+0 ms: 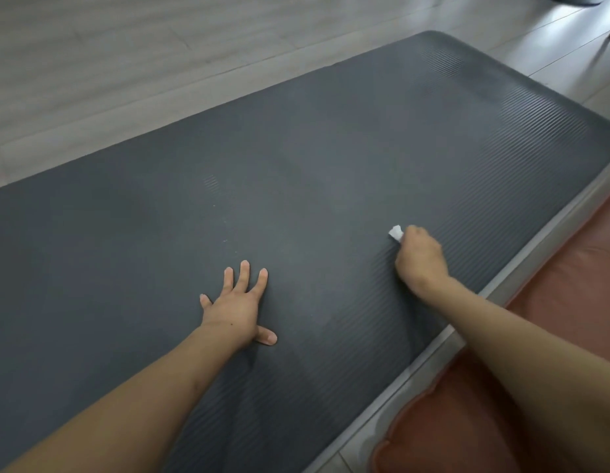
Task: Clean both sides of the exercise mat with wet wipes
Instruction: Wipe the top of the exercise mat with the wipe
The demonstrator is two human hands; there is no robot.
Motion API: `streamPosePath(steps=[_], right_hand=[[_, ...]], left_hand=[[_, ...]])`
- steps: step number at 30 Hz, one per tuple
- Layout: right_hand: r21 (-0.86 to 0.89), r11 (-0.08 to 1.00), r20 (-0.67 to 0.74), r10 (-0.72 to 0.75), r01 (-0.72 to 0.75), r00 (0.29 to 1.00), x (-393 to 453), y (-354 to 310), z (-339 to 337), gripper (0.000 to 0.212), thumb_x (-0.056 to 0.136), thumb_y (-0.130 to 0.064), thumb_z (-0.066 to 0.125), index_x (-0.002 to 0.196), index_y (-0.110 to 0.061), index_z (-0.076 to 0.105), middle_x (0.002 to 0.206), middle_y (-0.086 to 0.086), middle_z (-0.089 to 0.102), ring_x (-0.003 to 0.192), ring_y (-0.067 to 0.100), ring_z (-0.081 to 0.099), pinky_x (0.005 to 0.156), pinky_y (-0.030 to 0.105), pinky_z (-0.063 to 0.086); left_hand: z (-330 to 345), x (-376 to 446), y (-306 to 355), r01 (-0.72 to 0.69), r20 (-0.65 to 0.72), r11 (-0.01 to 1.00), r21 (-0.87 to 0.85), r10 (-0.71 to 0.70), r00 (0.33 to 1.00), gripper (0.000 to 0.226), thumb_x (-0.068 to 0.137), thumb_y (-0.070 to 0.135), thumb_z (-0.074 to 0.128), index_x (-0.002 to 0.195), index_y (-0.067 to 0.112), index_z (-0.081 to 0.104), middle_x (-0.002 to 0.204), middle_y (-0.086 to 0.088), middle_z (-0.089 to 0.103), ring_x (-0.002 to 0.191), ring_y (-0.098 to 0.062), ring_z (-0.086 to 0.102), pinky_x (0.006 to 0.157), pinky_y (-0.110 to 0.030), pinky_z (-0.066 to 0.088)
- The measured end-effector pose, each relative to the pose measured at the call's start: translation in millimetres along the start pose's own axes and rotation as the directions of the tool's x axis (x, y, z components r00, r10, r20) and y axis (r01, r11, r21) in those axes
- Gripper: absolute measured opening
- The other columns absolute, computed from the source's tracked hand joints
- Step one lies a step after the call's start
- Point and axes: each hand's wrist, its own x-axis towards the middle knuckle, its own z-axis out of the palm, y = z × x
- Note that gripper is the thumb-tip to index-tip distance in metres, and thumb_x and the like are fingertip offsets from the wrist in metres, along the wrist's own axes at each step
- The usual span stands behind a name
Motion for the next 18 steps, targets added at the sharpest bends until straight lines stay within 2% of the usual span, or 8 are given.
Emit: streamPosePath(steps=[3,5,6,8,11,13,16,18], right_hand=[[0.086,0.944,0.055,-0.325,0.320,0.944,-87.0,-72.8,25.7,0.018,0.089,-0.003,0.054,0.105,-0.005,0.060,0.098,0.016,0.062,0.090,0.036,0.062,0.080,0.041,0.050],[0.162,0.829,0.279,-0.559,0.536,0.781,-145.2,-103.7,27.1,0.019,0.089,-0.006,0.049,0.107,-0.008,0.056,0.104,0.012,0.058,0.095,0.031,0.057,0.081,0.042,0.048],[0.187,0.765,0.296,-0.642,0.616,0.707,-148.9,-104.4,23.9,0.017,0.089,-0.007,0.046,0.104,-0.009,0.054,0.104,0.011,0.056,0.095,0.031,0.056,0.078,0.042,0.048],[0.133,0.814,0.255,-0.580,0.566,0.773,-110.1,-76.9,18.6,0.007,0.094,-0.009,0.046,0.098,-0.010,0.052,0.102,0.014,0.056,0.094,0.035,0.055,0.078,0.043,0.045],[-0.033,0.984,0.130,-0.172,0.177,0.977,-17.5,-6.6,4.1,0.007,0.095,-0.006,0.044,0.092,-0.012,0.045,0.102,0.019,0.056,0.094,0.038,0.057,0.077,0.043,0.041],[-0.021,0.999,0.060,0.032,-0.030,0.998,2.4,13.5,-4.0,0.005,0.093,-0.004,0.044,0.095,-0.010,0.045,0.107,0.019,0.057,0.096,0.039,0.057,0.078,0.042,0.042],[0.050,0.996,0.052,-0.079,0.077,0.995,-50.1,-38.3,9.4,0.015,0.095,-0.008,0.048,0.108,-0.006,0.054,0.110,0.018,0.059,0.102,0.038,0.058,0.089,0.041,0.043],[0.142,0.932,0.202,-0.356,0.332,0.913,-123.6,-86.8,16.2,0.013,0.097,-0.010,0.048,0.107,-0.007,0.055,0.109,0.015,0.059,0.099,0.035,0.056,0.088,0.041,0.043]], left_hand=[[0.2,0.7,-0.6,0.003,0.001,1.000,-0.001,-0.003,1.000,0.135,0.076,0.057,0.085,0.162,0.037,-0.018,0.166,0.004,-0.036,0.155,-0.028,-0.028,0.119,-0.075,0.009],[0.5,0.8,-1.4,0.005,-0.008,1.000,-0.002,-0.005,1.000,0.135,0.076,0.058,0.085,0.162,0.037,-0.017,0.166,0.004,-0.036,0.155,-0.028,-0.028,0.119,-0.075,0.010],[0.3,0.4,-1.4,0.005,-0.009,1.000,-0.004,-0.005,1.000,0.135,0.076,0.058,0.085,0.162,0.037,-0.017,0.166,0.004,-0.035,0.155,-0.028,-0.028,0.119,-0.075,0.010],[0.6,0.0,-0.7,0.000,-0.009,1.000,-0.002,0.000,1.000,0.134,0.076,0.058,0.084,0.162,0.037,-0.017,0.166,0.004,-0.035,0.155,-0.028,-0.028,0.119,-0.075,0.010],[0.7,0.1,0.1,0.001,-0.016,1.000,0.001,-0.001,1.000,0.134,0.076,0.059,0.084,0.162,0.037,-0.017,0.166,0.004,-0.034,0.155,-0.028,-0.027,0.119,-0.075,0.011],[0.9,-0.1,0.8,0.002,-0.021,1.000,-0.006,-0.002,1.000,0.134,0.077,0.058,0.084,0.162,0.037,-0.016,0.166,0.003,-0.034,0.155,-0.029,-0.027,0.118,-0.075,0.010],[1.2,-0.6,0.8,0.002,-0.018,1.000,-0.016,-0.002,1.000,0.133,0.077,0.056,0.085,0.162,0.037,-0.016,0.166,0.003,-0.035,0.155,-0.029,-0.027,0.118,-0.075,0.010],[2.0,-0.9,-0.4,0.001,-0.027,1.000,-0.012,-0.001,1.000,0.133,0.077,0.057,0.084,0.162,0.037,-0.016,0.166,0.003,-0.034,0.156,-0.029,-0.027,0.118,-0.076,0.010]])
